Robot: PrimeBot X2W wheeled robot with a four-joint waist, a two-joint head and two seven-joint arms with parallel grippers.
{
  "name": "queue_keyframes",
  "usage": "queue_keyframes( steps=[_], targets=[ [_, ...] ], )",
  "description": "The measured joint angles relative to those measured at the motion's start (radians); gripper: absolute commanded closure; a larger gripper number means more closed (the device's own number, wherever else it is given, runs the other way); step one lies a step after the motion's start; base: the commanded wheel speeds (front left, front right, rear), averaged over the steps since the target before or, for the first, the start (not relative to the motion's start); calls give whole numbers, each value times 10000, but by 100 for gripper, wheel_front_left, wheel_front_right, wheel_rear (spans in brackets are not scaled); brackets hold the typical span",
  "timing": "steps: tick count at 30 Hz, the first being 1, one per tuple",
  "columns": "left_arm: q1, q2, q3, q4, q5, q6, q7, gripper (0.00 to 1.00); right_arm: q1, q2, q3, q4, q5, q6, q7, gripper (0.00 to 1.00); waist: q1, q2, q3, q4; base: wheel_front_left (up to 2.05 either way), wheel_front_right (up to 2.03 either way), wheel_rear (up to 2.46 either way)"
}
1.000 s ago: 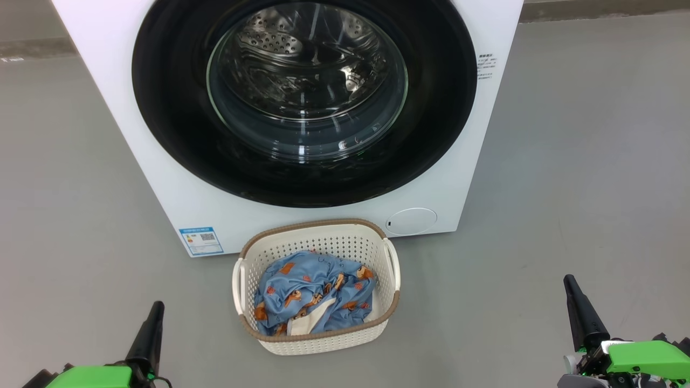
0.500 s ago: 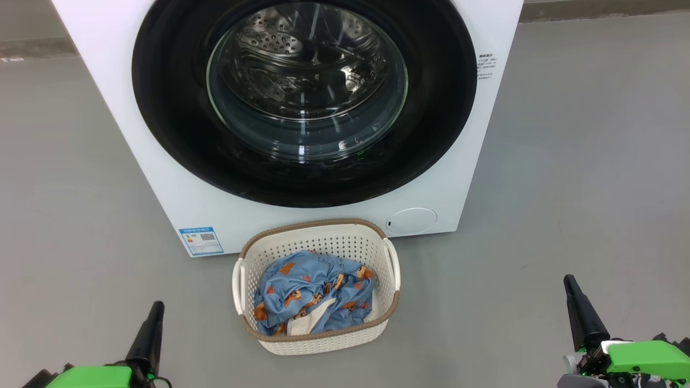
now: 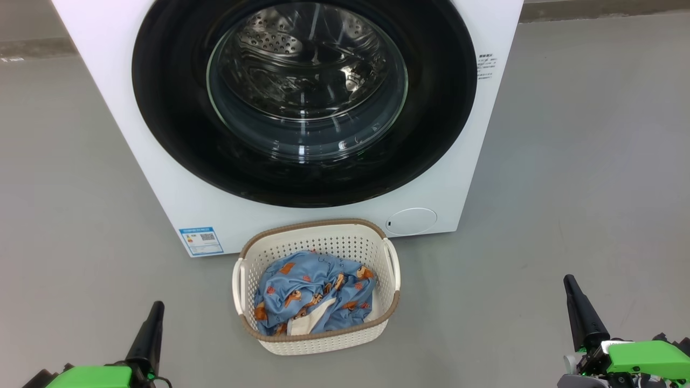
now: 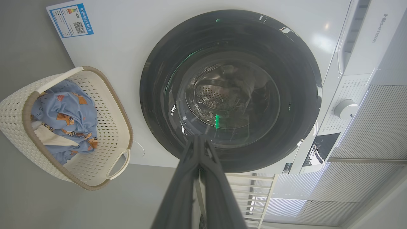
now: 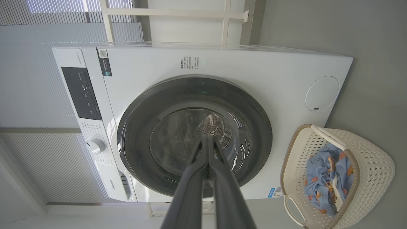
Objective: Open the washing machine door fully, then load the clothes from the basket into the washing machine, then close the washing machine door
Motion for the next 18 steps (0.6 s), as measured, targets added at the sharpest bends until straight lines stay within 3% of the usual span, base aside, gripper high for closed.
queue_keyframes(
  steps=[18],
  targets=[
    [0,0,0,0,0,0,0,100,0,0,0,0,0,0,0,100,0,0,0,0,0,0,0]
  ],
)
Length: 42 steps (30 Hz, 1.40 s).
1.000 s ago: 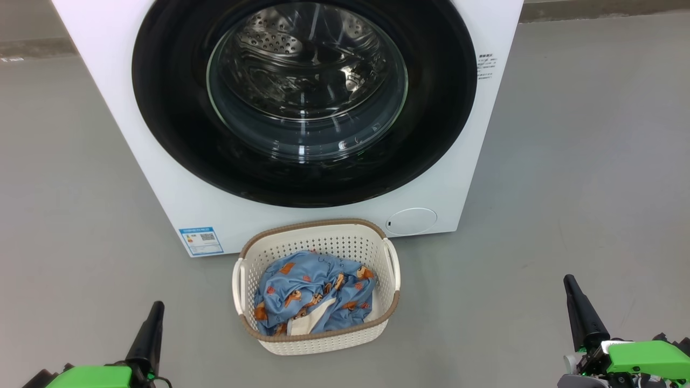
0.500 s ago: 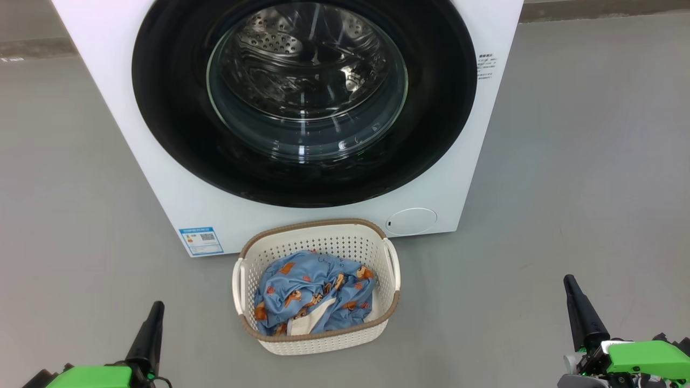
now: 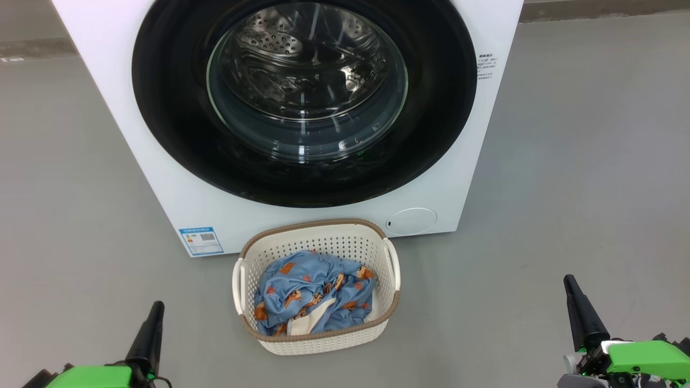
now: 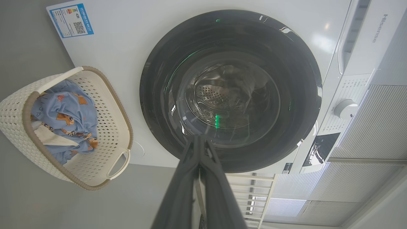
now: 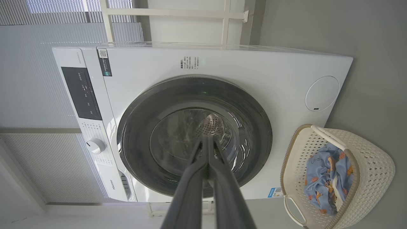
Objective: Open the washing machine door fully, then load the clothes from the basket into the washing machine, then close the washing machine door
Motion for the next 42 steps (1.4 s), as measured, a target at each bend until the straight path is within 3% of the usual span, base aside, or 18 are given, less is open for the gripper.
queue_keyframes(
  steps=[42],
  targets=[
    [0,0,0,0,0,0,0,100,0,0,0,0,0,2,0,100,0,0,0,0,0,0,0]
  ],
)
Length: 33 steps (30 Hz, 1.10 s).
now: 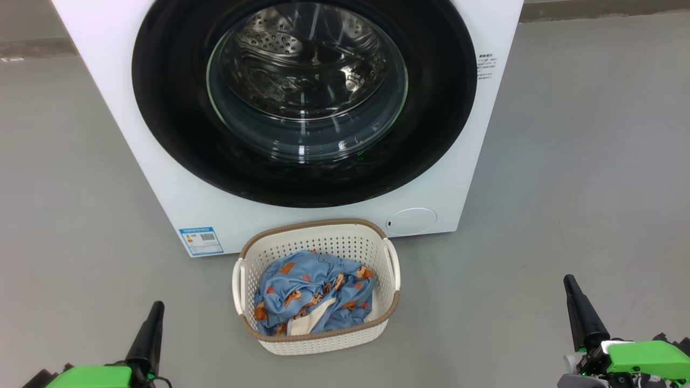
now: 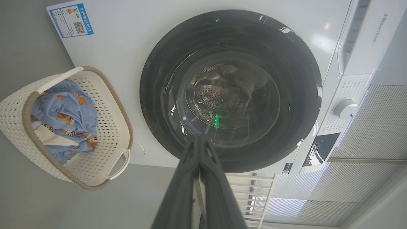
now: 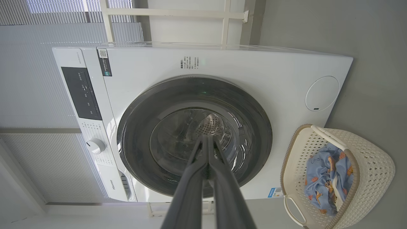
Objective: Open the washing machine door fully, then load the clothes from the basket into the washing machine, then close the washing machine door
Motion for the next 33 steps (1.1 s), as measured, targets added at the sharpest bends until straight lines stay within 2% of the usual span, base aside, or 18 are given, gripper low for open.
queue_keyframes(
  steps=[21,22,27,33],
  targets=[
    [0,0,0,0,0,0,0,100,0,0,0,0,0,0,0,100,0,0,0,0,0,0,0],
    [0,0,0,0,0,0,0,0,0,0,0,0,0,-2,0,0,0,1,0,0,0,0,0],
    [374,-213,-71,441,4,35,-6,0,332,96,4,502,-2,-2,-15,0,0,1,3,-2,0,0,0],
    [464,-244,-155,474,35,46,-107,0,428,111,17,476,-36,-2,-109,0,4,0,-17,-6,0,0,0]
  ],
)
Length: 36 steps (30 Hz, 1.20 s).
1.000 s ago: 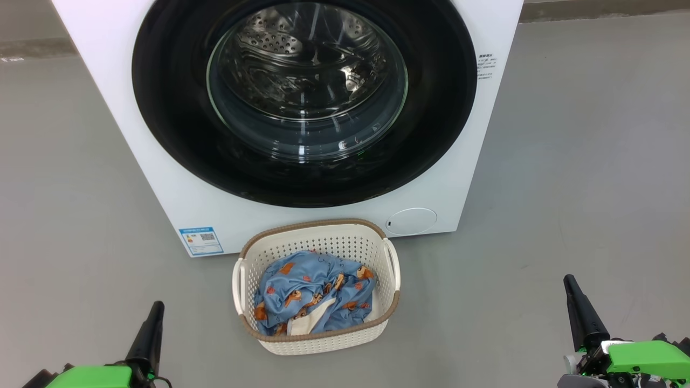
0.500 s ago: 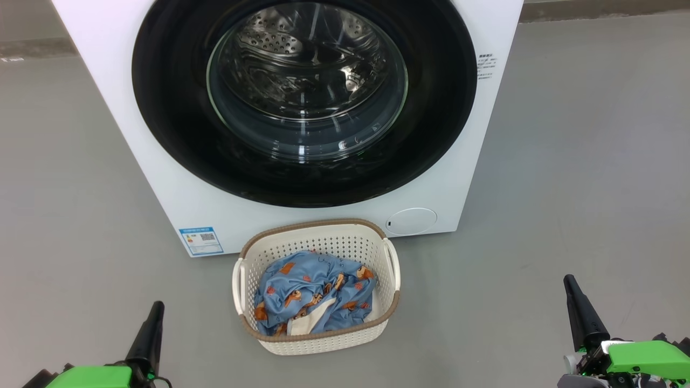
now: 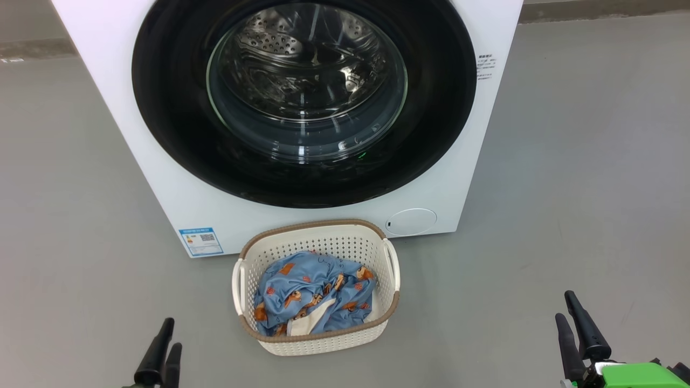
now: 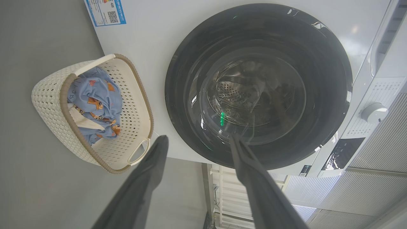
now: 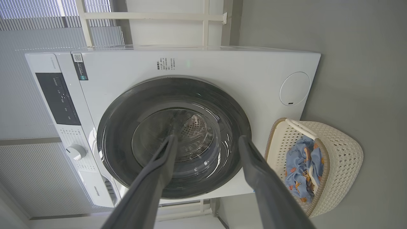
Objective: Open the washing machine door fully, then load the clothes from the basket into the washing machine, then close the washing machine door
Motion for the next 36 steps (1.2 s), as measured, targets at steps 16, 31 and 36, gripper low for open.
queue_keyframes(
  steps=[16,31,36],
  targets=[
    [-270,178,-483,-217,694,0,-462,0,-181,-194,261,-270,-825,0,-368,0,-2,1,9,-65,0,0,0],
    [-467,431,-871,-487,2272,-2,-918,0,-242,-418,591,-466,-2148,0,-798,0,-3,0,-9,-105,0,0,0],
    [-481,508,-1024,-663,2943,-2,-1076,0,-414,-598,838,-594,-2963,0,-978,0,-3,1,-15,-125,0,0,0]
  ],
)
